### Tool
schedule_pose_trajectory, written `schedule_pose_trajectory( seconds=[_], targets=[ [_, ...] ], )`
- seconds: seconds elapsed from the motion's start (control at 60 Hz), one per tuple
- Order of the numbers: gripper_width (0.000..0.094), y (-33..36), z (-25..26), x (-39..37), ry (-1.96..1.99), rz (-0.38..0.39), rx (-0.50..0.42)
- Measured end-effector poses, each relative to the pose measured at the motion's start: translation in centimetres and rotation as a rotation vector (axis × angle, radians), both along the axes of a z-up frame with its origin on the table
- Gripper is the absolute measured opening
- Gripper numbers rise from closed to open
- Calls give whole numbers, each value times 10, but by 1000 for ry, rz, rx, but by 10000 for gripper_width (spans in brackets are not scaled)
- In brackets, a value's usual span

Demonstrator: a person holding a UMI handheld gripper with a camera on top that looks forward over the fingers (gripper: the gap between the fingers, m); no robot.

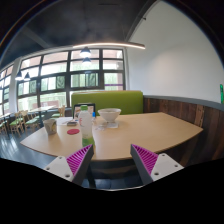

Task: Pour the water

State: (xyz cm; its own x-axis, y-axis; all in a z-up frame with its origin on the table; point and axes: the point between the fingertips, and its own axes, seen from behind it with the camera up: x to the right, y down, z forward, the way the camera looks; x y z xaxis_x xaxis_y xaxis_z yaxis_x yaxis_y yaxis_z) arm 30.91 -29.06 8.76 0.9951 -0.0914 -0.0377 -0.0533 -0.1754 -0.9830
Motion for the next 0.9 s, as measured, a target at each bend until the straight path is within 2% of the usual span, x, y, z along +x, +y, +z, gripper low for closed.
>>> schedule_pose_trajectory(
  seconds=[0.233,0.433,0.517,0.683,0.783,0.85,0.9],
  targets=[
    [830,19,-6,-19,-20,9,-9],
    [830,70,-6,-57,15,61,67],
    [828,100,0,-81,-5,54,115],
    [818,171,-3,-106,-41,29,124],
    [821,205,8,-110,-55,8,166],
    [744,223,13,-103,-65,-22,170],
    [477,232,7,-100,-70,-54,149]
  ],
)
